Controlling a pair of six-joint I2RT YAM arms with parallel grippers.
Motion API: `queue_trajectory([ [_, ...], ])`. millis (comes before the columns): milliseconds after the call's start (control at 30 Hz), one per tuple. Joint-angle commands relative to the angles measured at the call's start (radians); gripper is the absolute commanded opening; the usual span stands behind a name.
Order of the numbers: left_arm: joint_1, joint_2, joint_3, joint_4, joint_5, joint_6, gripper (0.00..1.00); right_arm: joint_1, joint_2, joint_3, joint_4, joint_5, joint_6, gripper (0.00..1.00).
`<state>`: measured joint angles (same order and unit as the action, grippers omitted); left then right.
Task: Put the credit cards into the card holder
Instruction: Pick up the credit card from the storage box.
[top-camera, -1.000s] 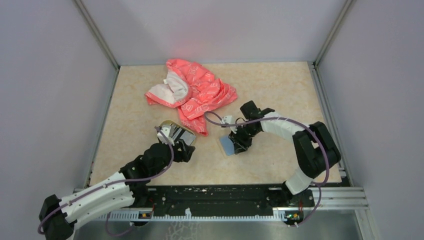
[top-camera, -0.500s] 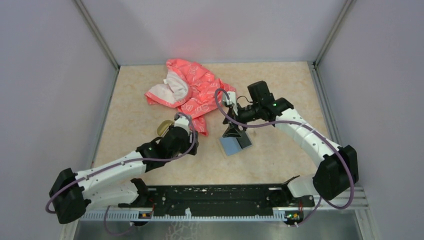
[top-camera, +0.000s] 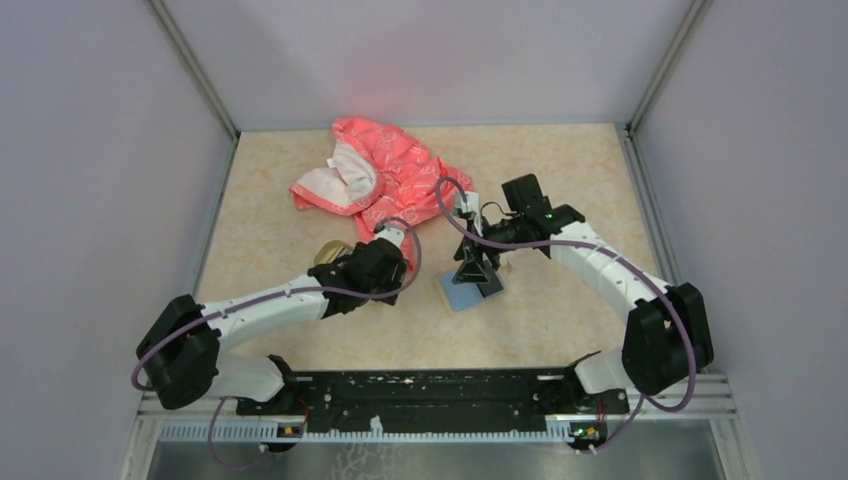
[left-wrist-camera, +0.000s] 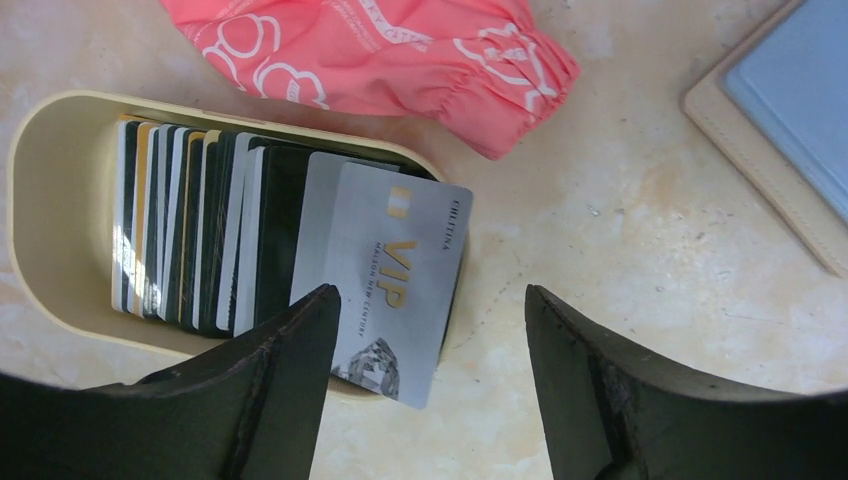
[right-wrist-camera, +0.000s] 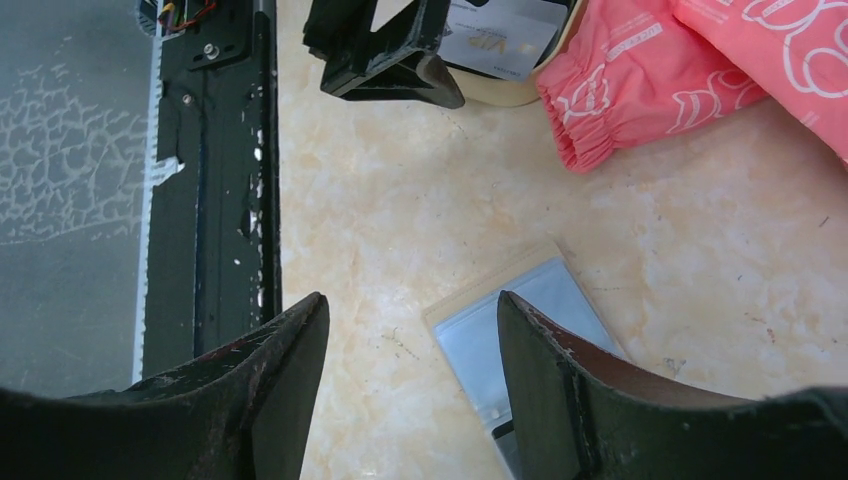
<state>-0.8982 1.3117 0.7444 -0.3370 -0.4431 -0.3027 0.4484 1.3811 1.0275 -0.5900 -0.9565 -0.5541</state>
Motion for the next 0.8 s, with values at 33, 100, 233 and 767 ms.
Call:
queue_trajectory([
  [33, 0.073, 0.041, 0.038, 0.016, 0.089, 0.069, 0.77, -0.013, -0.028, 0.011, 0.042, -0.050, 0.001, 0.62],
  [100, 0.096, 0.054, 0.039, 0.026, 0.129, 0.080, 0.77, -0.013, -0.023, 0.010, 0.039, -0.051, -0.001, 0.62],
  [233, 0.125, 0.074, 0.034, 0.044, 0.206, 0.095, 0.77, -0.013, -0.017, 0.011, 0.033, -0.051, -0.007, 0.62],
  [767, 0.166, 0.048, 0.002, 0.086, 0.350, 0.088, 0.47, -0.014, -0.014, 0.016, 0.018, -0.057, -0.017, 0.61],
])
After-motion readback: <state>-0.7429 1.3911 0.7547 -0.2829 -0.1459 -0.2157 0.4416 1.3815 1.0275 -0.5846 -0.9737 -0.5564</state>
